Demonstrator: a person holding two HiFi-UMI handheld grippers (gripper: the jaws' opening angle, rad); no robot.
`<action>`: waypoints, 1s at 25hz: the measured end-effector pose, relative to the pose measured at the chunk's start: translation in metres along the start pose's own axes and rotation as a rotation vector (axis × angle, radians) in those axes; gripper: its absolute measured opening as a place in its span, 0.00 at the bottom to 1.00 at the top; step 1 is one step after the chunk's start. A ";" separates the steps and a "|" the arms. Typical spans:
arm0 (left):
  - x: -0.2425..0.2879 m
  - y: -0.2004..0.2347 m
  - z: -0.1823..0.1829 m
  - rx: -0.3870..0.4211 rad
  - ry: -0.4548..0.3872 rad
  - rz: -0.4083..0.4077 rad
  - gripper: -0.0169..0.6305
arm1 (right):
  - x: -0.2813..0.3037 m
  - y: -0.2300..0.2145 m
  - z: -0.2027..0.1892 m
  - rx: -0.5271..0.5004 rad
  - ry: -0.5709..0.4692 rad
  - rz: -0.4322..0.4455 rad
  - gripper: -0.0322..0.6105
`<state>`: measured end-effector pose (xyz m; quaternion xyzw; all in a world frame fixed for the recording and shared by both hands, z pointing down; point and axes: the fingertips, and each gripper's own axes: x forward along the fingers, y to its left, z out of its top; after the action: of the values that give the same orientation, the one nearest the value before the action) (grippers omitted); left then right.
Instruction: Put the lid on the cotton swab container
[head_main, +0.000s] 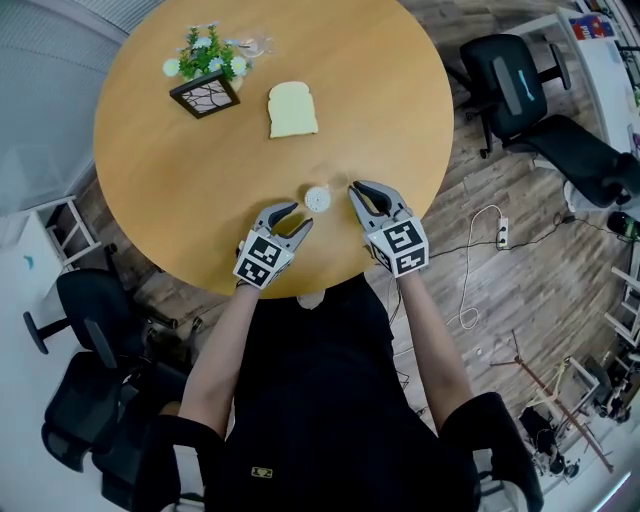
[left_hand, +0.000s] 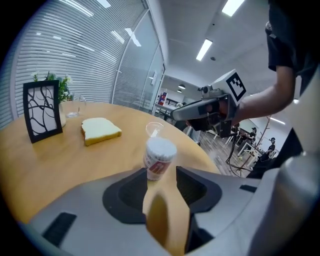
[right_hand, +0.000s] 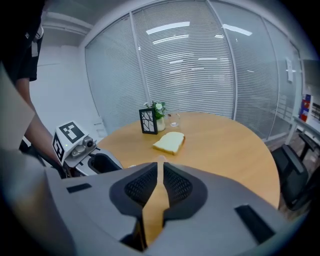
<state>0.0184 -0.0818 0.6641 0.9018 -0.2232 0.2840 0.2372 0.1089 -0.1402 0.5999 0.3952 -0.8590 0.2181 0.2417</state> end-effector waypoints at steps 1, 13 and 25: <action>0.002 0.000 0.001 0.002 0.008 0.000 0.30 | 0.001 -0.001 0.000 0.006 0.003 0.007 0.08; 0.019 0.006 -0.002 0.022 0.051 -0.001 0.44 | 0.010 -0.009 -0.009 0.033 0.044 0.056 0.24; 0.033 0.010 0.019 0.081 0.008 0.020 0.48 | 0.015 -0.022 -0.013 0.034 0.055 0.051 0.24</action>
<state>0.0450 -0.1093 0.6741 0.9073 -0.2194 0.2986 0.1987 0.1206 -0.1543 0.6226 0.3711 -0.8579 0.2497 0.2529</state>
